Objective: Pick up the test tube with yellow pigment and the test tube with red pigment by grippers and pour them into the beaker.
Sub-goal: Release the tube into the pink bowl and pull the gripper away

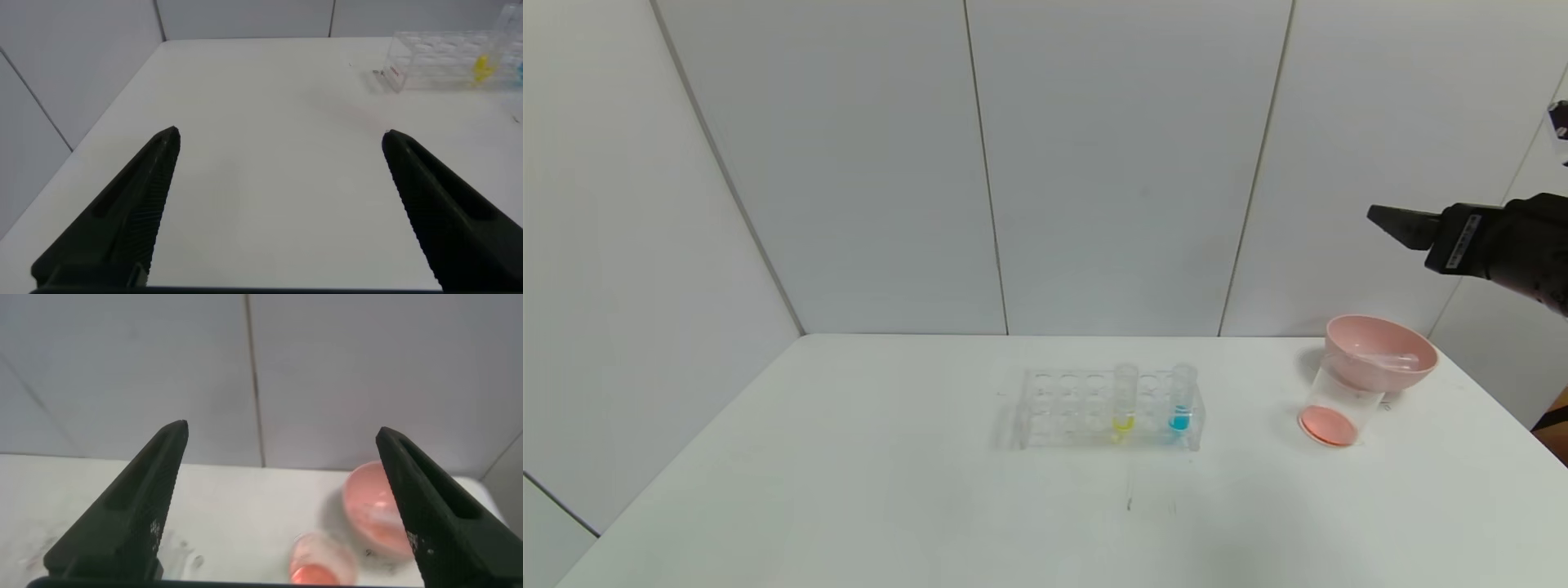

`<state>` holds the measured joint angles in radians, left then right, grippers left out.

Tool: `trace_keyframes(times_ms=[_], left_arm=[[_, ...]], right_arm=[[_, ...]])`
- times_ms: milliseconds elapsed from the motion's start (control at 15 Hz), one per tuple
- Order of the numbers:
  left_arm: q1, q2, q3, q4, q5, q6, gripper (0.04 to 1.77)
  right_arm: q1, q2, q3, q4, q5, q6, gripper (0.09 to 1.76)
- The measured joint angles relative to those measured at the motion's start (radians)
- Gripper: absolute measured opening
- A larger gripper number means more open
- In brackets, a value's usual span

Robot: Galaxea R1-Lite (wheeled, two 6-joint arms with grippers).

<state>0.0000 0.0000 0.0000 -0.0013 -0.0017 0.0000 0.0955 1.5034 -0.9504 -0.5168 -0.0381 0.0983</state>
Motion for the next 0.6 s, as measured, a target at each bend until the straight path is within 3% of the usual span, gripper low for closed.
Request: trace_keyframes(times_ms=[133, 333, 600], left_arm=[[0.0, 0.0, 0.0, 0.0, 0.0, 0.0, 1.76], [0.0, 0.0, 0.0, 0.0, 0.0, 0.0, 1.76], [0.0, 0.0, 0.0, 0.0, 0.0, 0.0, 1.76]], right_arm=[[0.129, -0.099, 0.046, 0.106, -0.086, 0.117, 1.66], [0.343, -0.201, 0.186, 0.119, -0.221, 0.176, 1.68], [0.591, -0.219, 0.403, -0.096, -0.41, 0.165, 1.69]])
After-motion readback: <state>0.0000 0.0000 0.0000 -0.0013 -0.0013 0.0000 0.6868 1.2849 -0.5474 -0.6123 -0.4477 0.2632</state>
